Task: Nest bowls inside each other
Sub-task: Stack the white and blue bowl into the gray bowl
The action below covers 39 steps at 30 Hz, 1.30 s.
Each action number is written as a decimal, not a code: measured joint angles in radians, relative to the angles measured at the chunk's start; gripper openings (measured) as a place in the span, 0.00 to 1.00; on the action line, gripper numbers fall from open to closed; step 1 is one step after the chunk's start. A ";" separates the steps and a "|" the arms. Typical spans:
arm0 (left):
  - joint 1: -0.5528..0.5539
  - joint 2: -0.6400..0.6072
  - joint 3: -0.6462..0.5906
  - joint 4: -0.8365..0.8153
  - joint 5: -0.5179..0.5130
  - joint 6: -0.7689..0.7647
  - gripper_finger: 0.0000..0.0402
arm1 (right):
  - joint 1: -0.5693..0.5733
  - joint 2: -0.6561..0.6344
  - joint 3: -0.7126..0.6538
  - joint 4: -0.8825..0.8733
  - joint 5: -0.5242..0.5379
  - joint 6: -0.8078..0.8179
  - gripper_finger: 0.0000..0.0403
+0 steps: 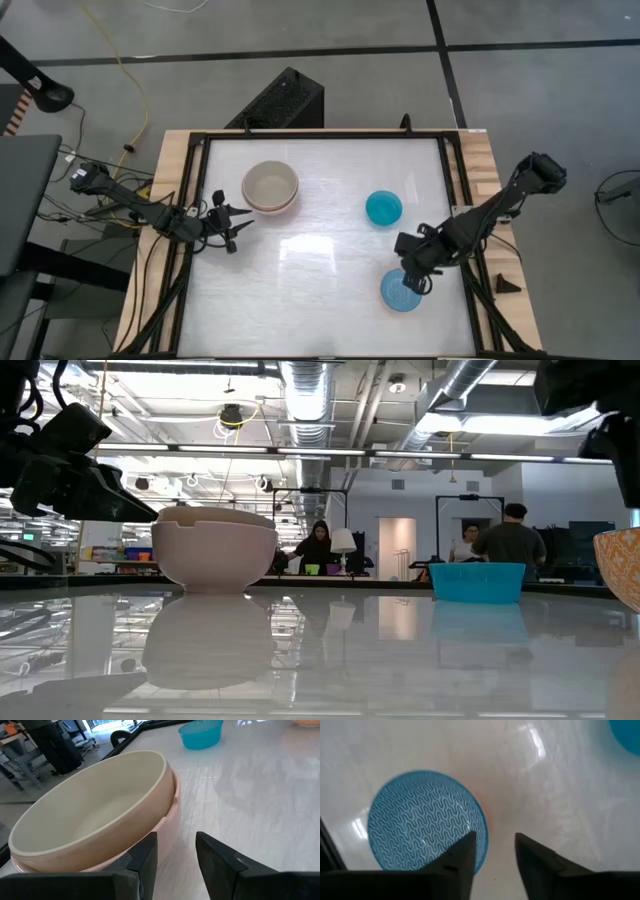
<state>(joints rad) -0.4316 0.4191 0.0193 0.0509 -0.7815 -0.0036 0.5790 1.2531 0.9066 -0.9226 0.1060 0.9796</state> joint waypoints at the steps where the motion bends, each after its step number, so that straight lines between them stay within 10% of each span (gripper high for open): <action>1: 0.000 0.000 0.000 0.000 0.000 0.000 0.31 | 0.005 0.014 0.000 0.000 -0.001 0.000 0.47; 8: 0.000 0.000 0.000 0.000 0.000 0.000 0.31 | 0.026 0.105 0.000 0.030 -0.040 -0.044 0.68; 21: 0.000 0.000 0.000 0.000 0.000 0.000 0.31 | 0.027 0.249 0.000 0.102 -0.037 -0.161 0.68; 26: 0.000 0.000 0.000 0.000 0.000 0.000 0.31 | 0.008 0.258 0.005 0.115 -0.038 -0.205 0.55; 33: 0.000 0.000 0.000 0.000 0.000 0.000 0.31 | -0.045 0.258 0.050 0.108 -0.062 -0.340 0.11; 39: 0.000 0.000 0.000 0.000 0.000 0.000 0.31 | -0.118 0.257 0.162 0.065 -0.055 -0.463 0.09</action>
<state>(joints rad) -0.4313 0.4191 0.0193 0.0509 -0.7816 -0.0036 0.4609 1.5101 1.0685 -0.8578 0.0511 0.5164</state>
